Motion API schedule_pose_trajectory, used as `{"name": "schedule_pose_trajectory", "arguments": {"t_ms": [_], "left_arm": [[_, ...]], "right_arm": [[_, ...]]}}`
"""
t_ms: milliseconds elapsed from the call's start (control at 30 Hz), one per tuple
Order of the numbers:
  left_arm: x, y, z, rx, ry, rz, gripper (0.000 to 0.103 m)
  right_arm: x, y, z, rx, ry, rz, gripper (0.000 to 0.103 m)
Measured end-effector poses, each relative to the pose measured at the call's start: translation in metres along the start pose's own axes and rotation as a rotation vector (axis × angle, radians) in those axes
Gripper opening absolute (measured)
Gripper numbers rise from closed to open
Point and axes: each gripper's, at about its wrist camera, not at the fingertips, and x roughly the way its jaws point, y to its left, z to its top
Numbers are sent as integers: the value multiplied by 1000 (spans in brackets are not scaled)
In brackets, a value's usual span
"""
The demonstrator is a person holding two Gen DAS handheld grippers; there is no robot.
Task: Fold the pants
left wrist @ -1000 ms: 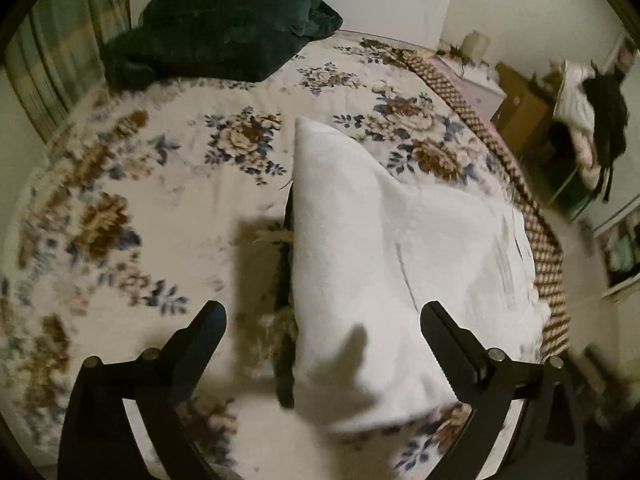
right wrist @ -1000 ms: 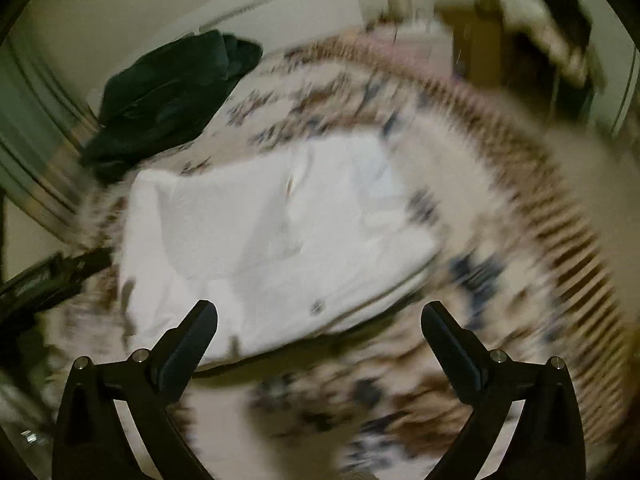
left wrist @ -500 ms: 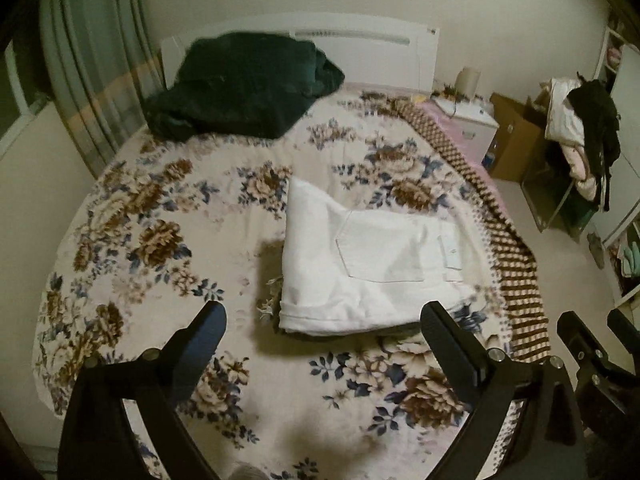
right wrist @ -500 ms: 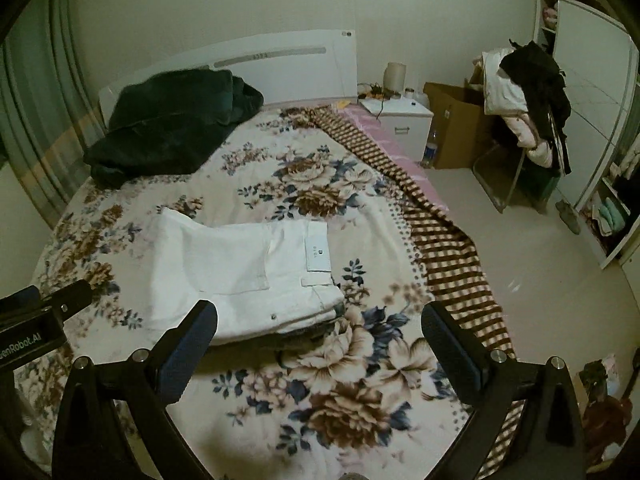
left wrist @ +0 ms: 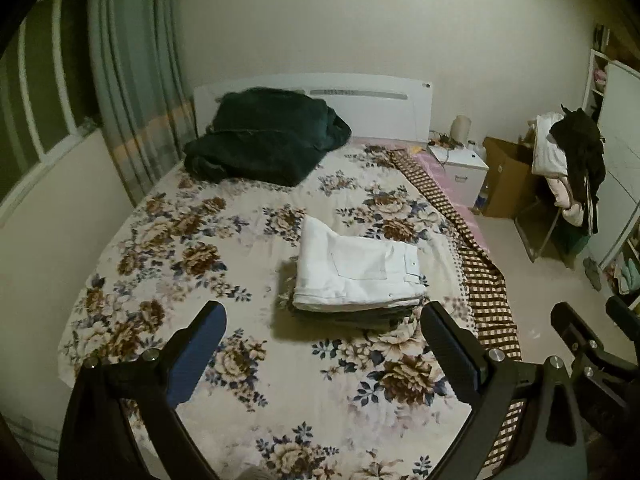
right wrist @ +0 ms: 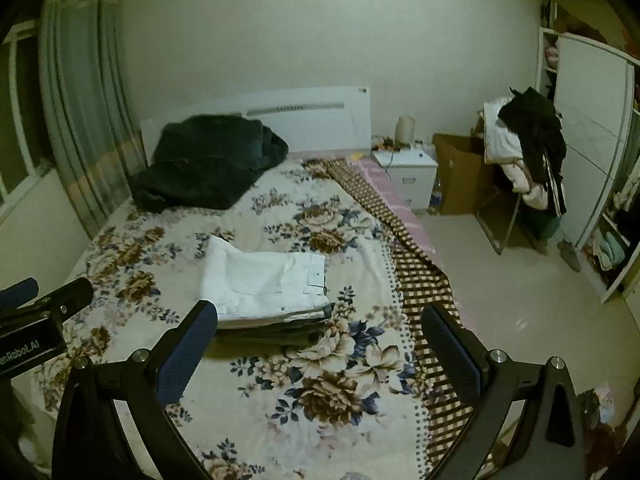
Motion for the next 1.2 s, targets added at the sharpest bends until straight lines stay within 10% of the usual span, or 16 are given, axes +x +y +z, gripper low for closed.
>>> {"name": "schedule_pose_trajectory", "arguments": {"t_ms": [533, 1200], "left_arm": [[-82, 2, -33, 3, -61, 6, 103], [-105, 15, -48, 6, -64, 19, 103]], "right_arm": [[-142, -8, -18, -21, -36, 52, 103], [-162, 7, -21, -34, -41, 54, 103]]}}
